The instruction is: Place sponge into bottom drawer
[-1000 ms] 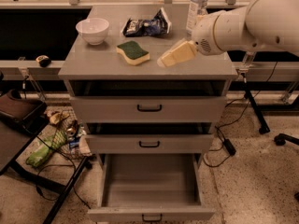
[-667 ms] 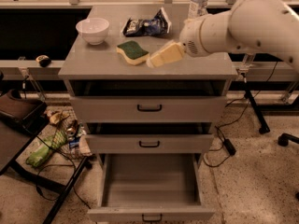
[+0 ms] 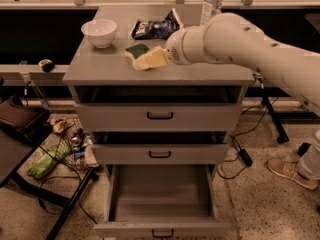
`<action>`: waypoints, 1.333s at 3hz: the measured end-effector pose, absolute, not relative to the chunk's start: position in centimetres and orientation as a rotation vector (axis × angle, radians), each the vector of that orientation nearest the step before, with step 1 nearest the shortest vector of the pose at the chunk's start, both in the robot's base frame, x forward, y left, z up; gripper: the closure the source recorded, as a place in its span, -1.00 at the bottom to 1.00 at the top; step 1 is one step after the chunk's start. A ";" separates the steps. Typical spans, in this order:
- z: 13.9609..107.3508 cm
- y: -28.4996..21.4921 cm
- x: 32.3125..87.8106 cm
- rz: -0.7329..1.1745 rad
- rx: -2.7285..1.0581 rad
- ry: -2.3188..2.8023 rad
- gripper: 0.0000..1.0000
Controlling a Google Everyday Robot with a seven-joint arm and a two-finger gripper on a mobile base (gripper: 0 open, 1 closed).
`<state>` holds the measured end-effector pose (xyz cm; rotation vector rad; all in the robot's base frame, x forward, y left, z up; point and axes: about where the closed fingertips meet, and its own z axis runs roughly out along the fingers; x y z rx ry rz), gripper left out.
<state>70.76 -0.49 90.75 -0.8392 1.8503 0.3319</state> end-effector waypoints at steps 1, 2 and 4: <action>89.3 2.0 72.3 0.376 -0.809 1.854 -1.00; 87.7 3.4 74.2 0.406 -0.782 1.854 -1.00; 84.9 4.8 77.2 0.460 -0.765 1.845 -0.65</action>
Offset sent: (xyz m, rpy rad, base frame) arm 0.0590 0.0520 -0.0517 0.1133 0.0377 -0.0193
